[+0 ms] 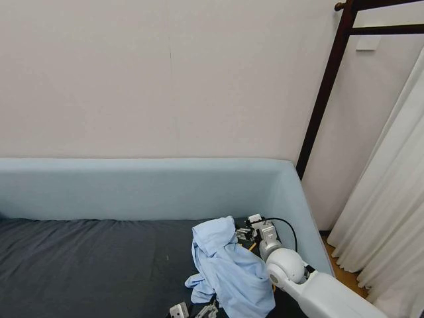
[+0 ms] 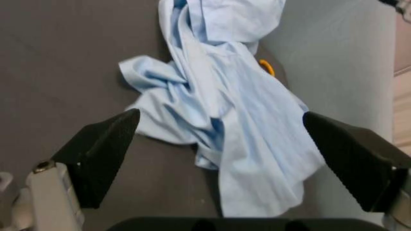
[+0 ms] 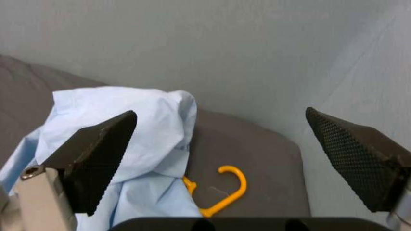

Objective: Pick up the clothes from the sofa and hang them on the clothes hanger.

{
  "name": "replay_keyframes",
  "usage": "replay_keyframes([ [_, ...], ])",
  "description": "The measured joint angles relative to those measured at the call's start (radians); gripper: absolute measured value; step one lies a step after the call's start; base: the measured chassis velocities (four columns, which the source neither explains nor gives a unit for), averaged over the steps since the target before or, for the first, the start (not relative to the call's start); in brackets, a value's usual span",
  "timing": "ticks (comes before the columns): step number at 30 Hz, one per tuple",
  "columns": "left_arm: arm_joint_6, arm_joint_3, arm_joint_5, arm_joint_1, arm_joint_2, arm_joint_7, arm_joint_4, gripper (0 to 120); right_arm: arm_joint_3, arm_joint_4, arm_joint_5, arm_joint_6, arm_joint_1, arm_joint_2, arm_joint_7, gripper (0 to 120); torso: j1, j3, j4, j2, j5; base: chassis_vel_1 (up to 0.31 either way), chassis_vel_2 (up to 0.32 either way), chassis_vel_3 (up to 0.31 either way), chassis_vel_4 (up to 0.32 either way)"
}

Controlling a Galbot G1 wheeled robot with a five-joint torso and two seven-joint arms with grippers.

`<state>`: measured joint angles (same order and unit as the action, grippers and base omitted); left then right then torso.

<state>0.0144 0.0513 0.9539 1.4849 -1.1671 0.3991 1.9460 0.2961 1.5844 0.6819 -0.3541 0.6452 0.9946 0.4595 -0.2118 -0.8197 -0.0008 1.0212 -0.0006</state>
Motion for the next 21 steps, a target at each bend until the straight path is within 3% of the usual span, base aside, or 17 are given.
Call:
replay_keyframes([
  [5,0.037,-0.001,0.112,-0.069,0.041,0.003,-0.012,100,-0.021,-0.002,-0.002,-0.001,0.025,0.009,0.011,100,0.0,0.0,-0.0003,0.0,0.0002,0.0,0.0,0.0,0.0],
  [8,0.103,-0.025,0.293,-0.154,0.007,0.02,-0.064,100,-0.034,0.017,-0.004,-0.012,0.05,0.005,0.027,100,0.0,0.0,-0.0005,0.0,0.0003,0.0,0.0,0.0,0.0],
  [17,0.133,-0.055,0.374,-0.228,-0.045,0.045,-0.167,99,-0.054,0.031,0.007,-0.026,0.068,-0.007,0.042,100,0.0,0.0,-0.0004,0.0,0.0005,0.0,0.0,0.0,0.0],
  [21,0.14,-0.064,0.393,-0.286,-0.089,0.02,-0.252,99,-0.057,0.037,0.015,-0.029,0.076,-0.024,0.048,100,0.0,0.0,-0.0005,0.0,0.0005,0.0,0.0,0.0,0.0],
])
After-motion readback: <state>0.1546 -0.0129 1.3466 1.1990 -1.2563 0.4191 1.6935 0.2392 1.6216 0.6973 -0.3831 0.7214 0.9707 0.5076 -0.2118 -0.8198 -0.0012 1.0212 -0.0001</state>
